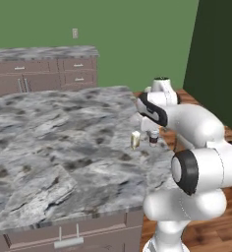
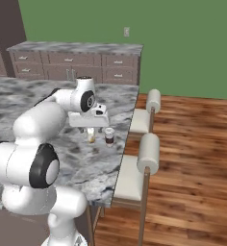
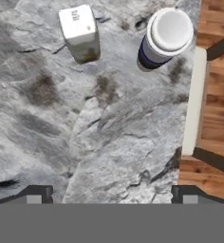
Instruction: Move the drinks to the dining counter.
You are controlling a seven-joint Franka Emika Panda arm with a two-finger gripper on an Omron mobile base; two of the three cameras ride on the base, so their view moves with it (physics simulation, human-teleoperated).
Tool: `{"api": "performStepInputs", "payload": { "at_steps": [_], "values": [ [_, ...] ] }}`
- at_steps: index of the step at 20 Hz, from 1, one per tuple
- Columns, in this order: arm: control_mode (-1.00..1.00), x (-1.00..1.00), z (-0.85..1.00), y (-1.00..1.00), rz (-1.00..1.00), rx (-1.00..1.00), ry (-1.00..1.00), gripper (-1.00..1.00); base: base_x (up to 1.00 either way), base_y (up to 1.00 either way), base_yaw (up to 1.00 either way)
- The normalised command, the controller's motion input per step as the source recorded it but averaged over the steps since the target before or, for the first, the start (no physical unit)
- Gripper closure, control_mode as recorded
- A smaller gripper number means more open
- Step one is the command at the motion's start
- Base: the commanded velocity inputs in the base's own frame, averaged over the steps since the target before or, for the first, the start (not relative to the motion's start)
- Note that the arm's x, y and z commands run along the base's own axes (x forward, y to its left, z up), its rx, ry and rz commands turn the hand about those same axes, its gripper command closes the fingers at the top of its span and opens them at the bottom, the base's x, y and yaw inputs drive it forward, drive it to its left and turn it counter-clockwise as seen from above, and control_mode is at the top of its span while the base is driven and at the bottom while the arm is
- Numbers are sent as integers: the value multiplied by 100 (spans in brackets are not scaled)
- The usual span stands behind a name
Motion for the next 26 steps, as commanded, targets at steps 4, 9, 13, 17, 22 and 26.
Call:
{"api": "performStepInputs", "payload": {
  "at_steps": [4, 9, 13, 17, 22, 26],
  "values": [
    [-100, -59, 26, -3, -21, 0, -6, -100, 0, 0, 0],
    [-100, -32, 24, -1, -9, 1, -8, -100, 0, 0, 0],
    [-100, -7, 23, 0, -2, 1, -6, -100, 0, 0, 0],
    [100, 0, 8, 0, 0, 0, -1, -100, -13, 3, 0],
    [100, 0, 0, 0, 0, 0, 0, -100, -93, 51, 30],
    [100, 0, 0, 0, 0, 0, 0, -100, -38, 73, 89]
  ]
}}
